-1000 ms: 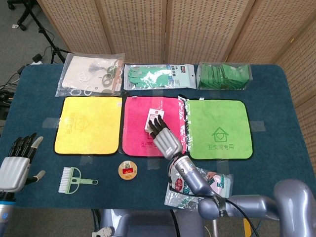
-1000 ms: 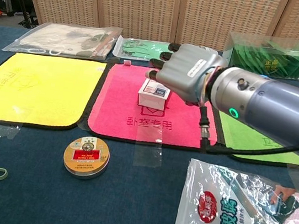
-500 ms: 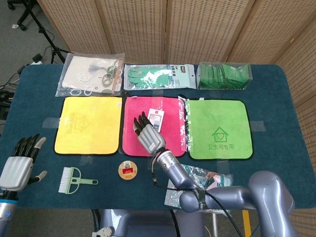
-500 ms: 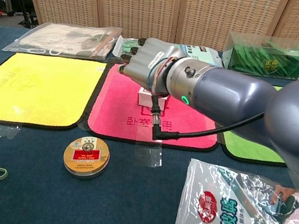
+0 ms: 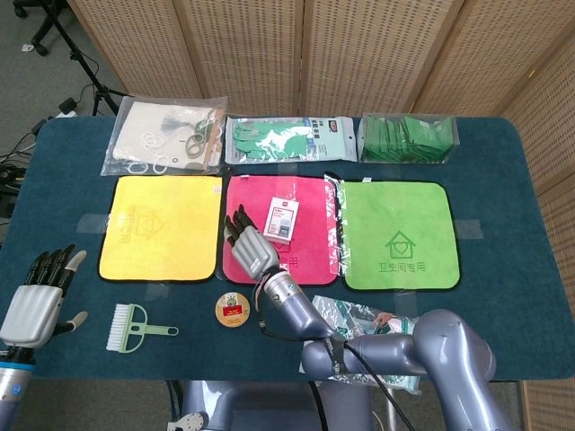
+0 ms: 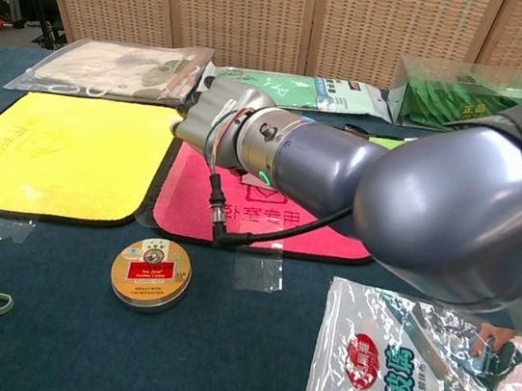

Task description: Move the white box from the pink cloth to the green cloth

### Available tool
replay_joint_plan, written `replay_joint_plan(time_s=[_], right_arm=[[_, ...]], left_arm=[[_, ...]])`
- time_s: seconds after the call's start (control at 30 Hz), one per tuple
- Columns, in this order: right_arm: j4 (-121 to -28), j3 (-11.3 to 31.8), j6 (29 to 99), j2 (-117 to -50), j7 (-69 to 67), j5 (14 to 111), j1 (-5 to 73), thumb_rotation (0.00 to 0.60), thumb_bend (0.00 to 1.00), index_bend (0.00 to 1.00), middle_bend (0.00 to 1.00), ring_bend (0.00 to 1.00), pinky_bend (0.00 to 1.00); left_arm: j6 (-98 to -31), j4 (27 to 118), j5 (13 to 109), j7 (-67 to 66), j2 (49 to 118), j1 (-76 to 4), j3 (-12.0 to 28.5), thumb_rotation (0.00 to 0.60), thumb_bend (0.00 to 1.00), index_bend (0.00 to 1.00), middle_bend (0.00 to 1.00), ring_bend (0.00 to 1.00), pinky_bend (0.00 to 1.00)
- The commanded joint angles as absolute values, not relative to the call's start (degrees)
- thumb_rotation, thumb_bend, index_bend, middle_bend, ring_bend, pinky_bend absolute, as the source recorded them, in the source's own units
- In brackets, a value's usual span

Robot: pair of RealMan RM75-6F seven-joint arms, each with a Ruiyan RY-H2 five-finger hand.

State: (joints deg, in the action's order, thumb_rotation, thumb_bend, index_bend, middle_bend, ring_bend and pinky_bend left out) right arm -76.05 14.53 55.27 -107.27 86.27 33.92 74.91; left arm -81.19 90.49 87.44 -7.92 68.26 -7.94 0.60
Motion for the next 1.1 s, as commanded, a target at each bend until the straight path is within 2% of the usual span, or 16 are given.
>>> replay_joint_plan(time_s=[0.03, 0.6, 1.1], right_arm=[[-74.4, 14.4, 55.1, -108.1, 85.8, 32.9, 76.0, 0.600, 1.00, 0.07, 0.00, 0.00, 0.00], [-66.6, 12.3, 53.6, -111.0, 85.6, 27.8, 80.0, 0.600, 1.00, 0.07, 0.00, 0.00, 0.00], [-66.9, 9.5, 56.2, -108.0, 85.6, 24.2, 77.6, 0.600, 1.00, 0.07, 0.00, 0.00, 0.00]], left_arm=[[-81.0, 90.5, 87.5, -8.0, 68.3, -8.0, 0.5, 0.600, 0.15, 0.00, 0.00, 0.00, 0.00], [-80.2, 90.4, 88.5, -8.3, 68.7, -8.5, -0.5, 0.600, 0.15, 0.00, 0.00, 0.00, 0.00], [-80.7, 91.3, 90.3, -8.7, 68.7, -8.5, -1.4, 0.600, 0.15, 0.00, 0.00, 0.00, 0.00]])
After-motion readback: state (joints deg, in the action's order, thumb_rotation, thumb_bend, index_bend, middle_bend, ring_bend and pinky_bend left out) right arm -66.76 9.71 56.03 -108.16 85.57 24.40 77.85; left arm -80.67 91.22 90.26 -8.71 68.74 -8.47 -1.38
